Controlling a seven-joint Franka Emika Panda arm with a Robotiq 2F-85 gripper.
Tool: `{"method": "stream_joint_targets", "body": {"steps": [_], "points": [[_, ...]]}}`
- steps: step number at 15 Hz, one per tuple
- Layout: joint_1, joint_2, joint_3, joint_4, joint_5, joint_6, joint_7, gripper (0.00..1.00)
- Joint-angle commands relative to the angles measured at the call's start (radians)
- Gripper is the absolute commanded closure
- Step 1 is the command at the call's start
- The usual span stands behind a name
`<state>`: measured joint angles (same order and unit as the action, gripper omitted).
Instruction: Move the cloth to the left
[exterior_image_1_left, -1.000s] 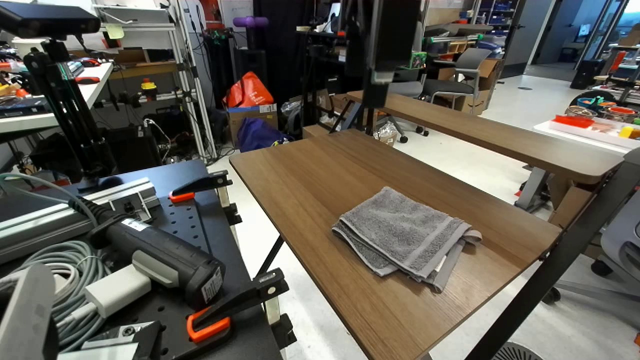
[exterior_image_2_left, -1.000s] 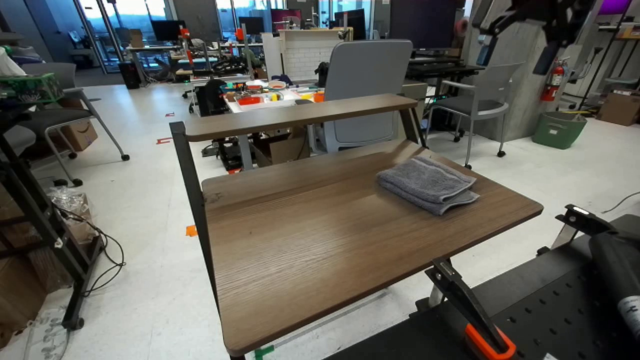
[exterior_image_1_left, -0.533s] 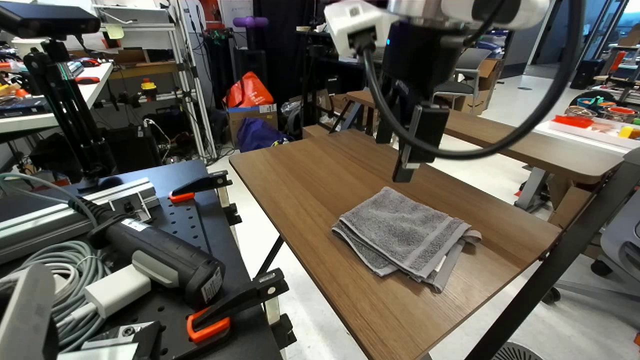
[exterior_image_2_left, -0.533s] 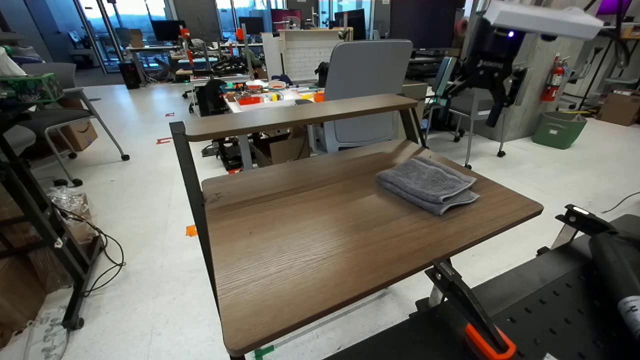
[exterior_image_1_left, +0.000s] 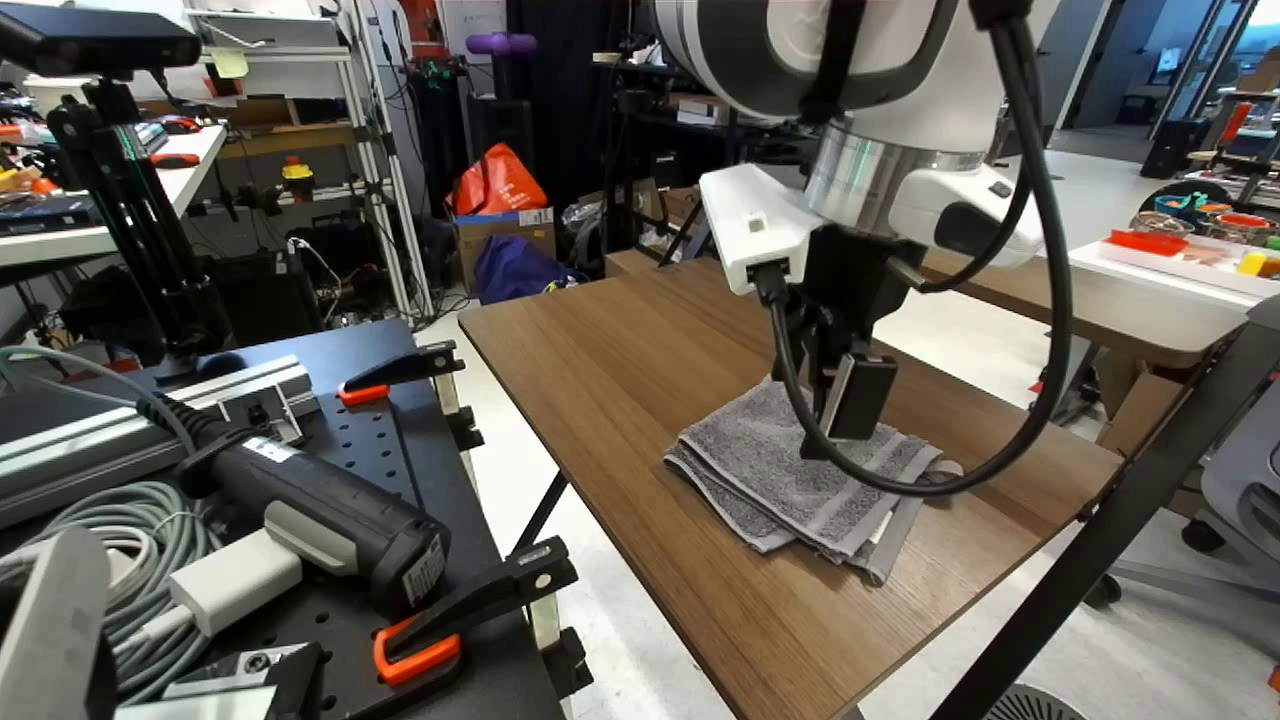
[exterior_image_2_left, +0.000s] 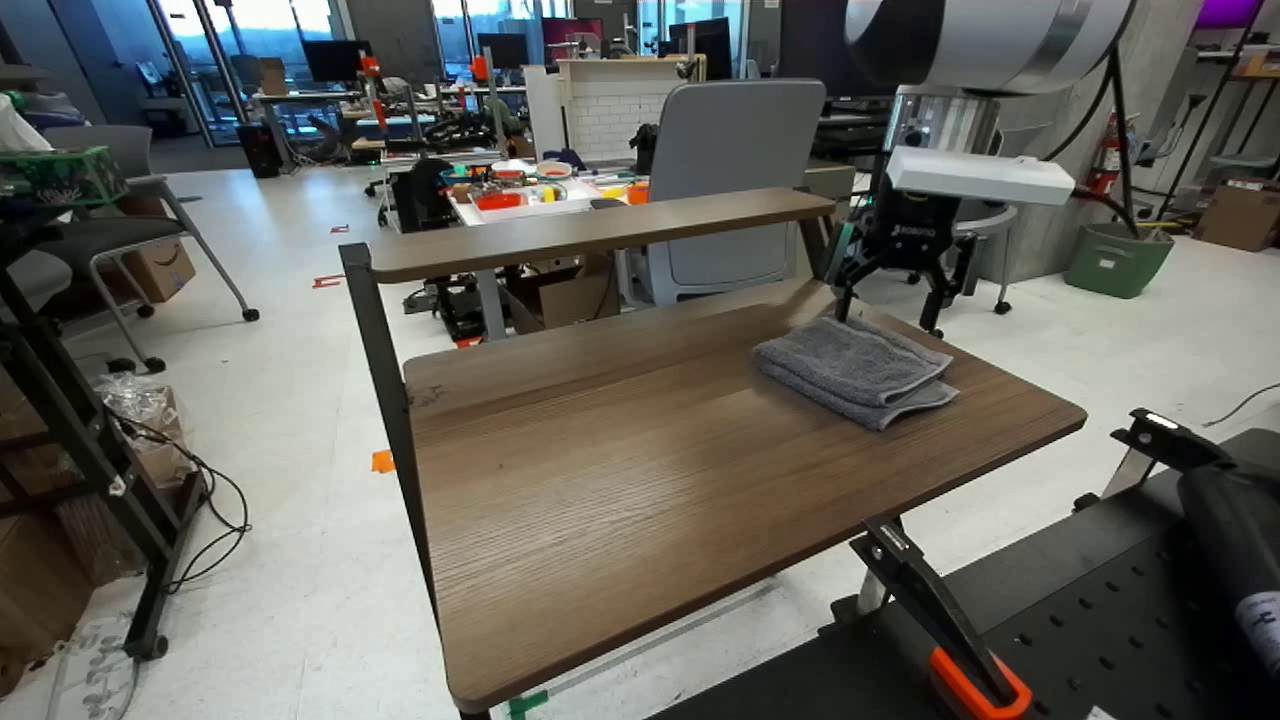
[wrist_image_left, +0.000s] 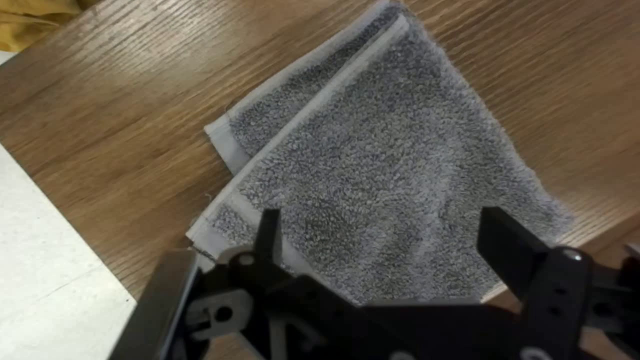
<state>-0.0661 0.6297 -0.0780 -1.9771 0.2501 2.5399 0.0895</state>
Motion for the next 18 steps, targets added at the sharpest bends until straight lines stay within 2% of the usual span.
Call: {"method": "stream_joint_targets", "body": {"steps": [1, 9, 18], "points": [[-0.002, 0.107, 0.021, 0.103, -0.017, -0.004, 0.040, 0.00], [0.063, 0.243, 0.034, 0.227, -0.060, -0.038, 0.090, 0.00], [0.214, 0.260, 0.076, 0.268, -0.154, -0.082, 0.114, 0.00]]}}
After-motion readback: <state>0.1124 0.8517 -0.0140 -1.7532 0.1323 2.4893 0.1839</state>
